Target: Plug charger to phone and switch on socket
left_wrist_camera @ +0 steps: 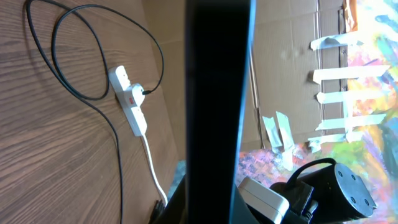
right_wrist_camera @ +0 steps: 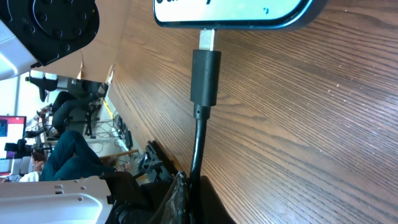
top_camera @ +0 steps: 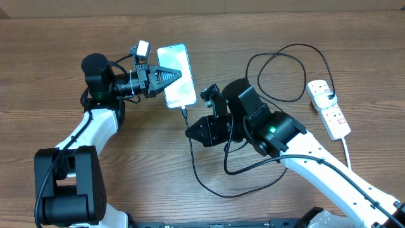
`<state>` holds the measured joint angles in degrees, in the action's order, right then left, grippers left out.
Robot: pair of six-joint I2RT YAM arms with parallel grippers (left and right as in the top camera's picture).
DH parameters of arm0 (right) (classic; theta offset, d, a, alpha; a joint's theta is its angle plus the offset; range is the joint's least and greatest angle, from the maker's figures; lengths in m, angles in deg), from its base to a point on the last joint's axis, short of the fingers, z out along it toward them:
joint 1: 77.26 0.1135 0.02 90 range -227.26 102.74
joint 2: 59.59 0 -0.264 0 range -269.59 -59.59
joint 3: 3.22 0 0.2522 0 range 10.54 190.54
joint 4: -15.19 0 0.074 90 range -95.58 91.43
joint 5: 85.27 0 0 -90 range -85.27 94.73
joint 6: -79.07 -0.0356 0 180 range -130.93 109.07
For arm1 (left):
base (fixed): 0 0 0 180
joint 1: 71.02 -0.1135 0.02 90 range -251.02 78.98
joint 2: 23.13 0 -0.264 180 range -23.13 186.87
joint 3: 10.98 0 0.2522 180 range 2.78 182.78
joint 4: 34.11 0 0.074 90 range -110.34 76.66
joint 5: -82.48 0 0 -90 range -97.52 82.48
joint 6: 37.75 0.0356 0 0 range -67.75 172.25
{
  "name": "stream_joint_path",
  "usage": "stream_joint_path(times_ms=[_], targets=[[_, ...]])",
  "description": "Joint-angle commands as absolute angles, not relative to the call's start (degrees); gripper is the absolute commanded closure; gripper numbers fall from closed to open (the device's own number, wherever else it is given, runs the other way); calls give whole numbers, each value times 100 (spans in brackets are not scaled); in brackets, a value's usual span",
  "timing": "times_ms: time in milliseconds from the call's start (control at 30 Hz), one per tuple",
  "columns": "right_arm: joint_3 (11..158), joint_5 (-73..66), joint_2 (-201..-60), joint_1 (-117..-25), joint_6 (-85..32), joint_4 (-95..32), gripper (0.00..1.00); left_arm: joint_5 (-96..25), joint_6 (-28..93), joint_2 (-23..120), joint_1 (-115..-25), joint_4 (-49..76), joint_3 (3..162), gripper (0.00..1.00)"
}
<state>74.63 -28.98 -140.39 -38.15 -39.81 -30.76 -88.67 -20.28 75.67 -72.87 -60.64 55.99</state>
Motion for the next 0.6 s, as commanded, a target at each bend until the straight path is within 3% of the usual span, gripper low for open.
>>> stream_joint_path(times_ms=[0,567], targets=[[7466,-2961,-14041,-3810,-3942,-3030,96,-8832,-2216,7576,-7245,-6090,5759,96],[7466,-2944,-14041,-3810,-3937,-2969,96,-8838,-2177,7576,-7243,-6090,5757,96]])
